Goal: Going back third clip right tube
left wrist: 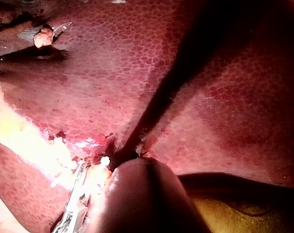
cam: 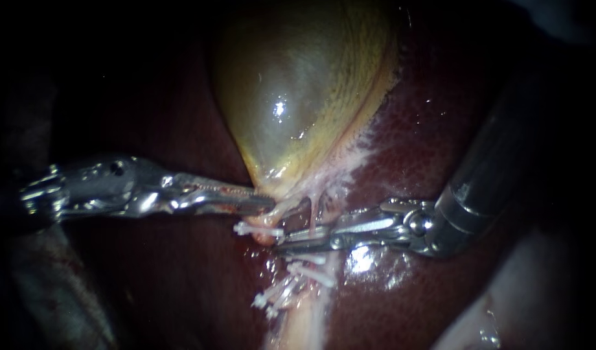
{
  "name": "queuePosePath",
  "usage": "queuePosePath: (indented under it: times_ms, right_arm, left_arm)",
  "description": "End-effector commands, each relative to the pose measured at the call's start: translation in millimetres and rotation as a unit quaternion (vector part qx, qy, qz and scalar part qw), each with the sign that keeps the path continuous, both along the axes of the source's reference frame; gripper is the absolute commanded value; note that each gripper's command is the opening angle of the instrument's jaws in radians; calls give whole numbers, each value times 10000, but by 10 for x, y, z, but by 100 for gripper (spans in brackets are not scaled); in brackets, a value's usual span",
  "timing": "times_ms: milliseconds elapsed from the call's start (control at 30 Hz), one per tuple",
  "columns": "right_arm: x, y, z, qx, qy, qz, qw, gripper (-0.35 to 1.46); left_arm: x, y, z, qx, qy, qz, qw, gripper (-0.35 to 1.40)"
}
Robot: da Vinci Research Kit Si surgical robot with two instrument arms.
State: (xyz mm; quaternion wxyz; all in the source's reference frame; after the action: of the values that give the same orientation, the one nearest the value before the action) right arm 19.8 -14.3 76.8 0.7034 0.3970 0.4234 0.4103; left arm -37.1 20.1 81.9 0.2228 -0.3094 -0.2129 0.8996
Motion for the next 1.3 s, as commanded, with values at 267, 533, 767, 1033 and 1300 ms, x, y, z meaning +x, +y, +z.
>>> queuePosePath:
  times_ms: [267,533,767,1033,1300]
  right_arm:
    - [0,-1,-2,2,0,-2,10000,-35]
    - [1,-3,-7,5,8,-11,10000,-19]
    - [9,-6,-10,6,-1,6,10000,39]
    - [16,-6,-10,-28,142,159,9998,51]
    - [18,-8,-9,-88,150,140,9997,54]
  left_arm:
    - [0,0,0,0,-2,0,10000,-35]
    - [0,0,0,0,-2,0,10000,-35]
    - [0,0,0,0,-2,0,10000,-35]
    - [0,0,0,0,-2,0,10000,-35]
    - [0,0,0,-1,-2,0,10000,-35]
